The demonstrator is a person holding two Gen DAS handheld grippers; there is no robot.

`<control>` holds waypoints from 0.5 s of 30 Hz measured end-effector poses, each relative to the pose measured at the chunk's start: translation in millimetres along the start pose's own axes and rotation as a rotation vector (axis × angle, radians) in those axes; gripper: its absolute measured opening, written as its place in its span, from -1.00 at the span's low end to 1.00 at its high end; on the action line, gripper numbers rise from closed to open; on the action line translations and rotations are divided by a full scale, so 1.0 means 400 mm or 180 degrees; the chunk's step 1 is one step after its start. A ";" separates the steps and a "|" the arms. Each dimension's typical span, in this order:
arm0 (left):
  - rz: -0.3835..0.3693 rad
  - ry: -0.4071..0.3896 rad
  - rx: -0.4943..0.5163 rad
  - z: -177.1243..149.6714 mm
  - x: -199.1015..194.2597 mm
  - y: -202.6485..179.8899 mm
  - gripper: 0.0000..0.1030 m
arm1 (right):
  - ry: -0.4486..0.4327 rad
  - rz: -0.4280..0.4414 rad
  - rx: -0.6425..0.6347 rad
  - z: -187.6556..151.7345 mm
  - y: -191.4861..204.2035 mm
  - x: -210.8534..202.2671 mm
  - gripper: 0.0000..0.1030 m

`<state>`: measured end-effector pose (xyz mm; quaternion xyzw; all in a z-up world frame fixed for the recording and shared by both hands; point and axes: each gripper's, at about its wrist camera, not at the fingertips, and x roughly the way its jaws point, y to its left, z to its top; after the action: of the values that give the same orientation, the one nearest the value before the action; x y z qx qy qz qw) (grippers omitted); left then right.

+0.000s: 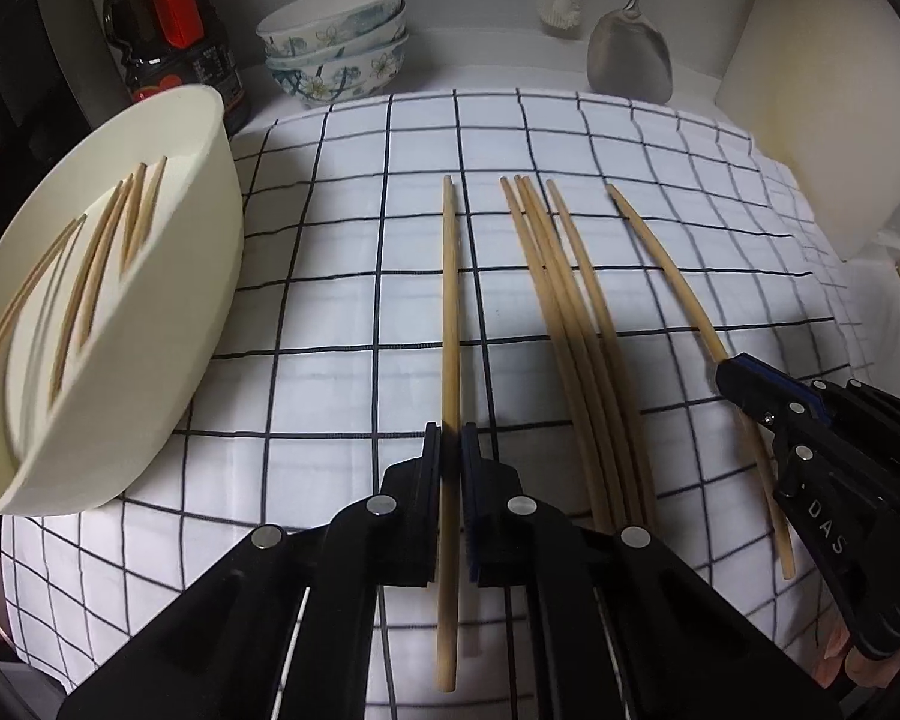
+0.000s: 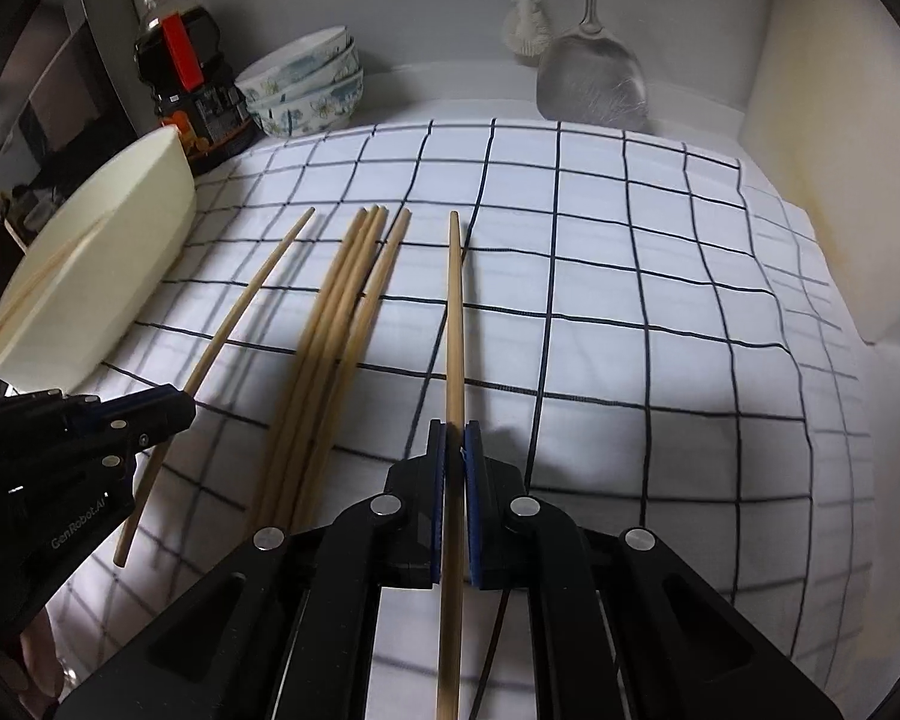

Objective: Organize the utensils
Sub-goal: 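Close the right tool on one chopstick while the left tool grasps another, then carry both held chopsticks over the white bowl and lower them inside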

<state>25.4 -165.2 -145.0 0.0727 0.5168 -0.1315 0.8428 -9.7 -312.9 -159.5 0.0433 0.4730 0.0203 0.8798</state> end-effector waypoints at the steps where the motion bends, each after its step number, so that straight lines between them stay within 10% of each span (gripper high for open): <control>1: -0.0021 -0.0024 0.0003 0.000 -0.019 0.002 -0.86 | -0.0025 0.0005 0.0008 0.000 0.004 -0.014 -0.89; 15: 0.0119 -0.0388 -0.0475 0.004 -0.293 0.213 -0.86 | -0.0289 0.0427 -0.0100 0.090 0.135 -0.170 -0.88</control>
<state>1.5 -67.1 -41.3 0.0111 0.4715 -0.0811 0.8780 -17.0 -266.4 -78.0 0.0619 0.4283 0.0846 0.8976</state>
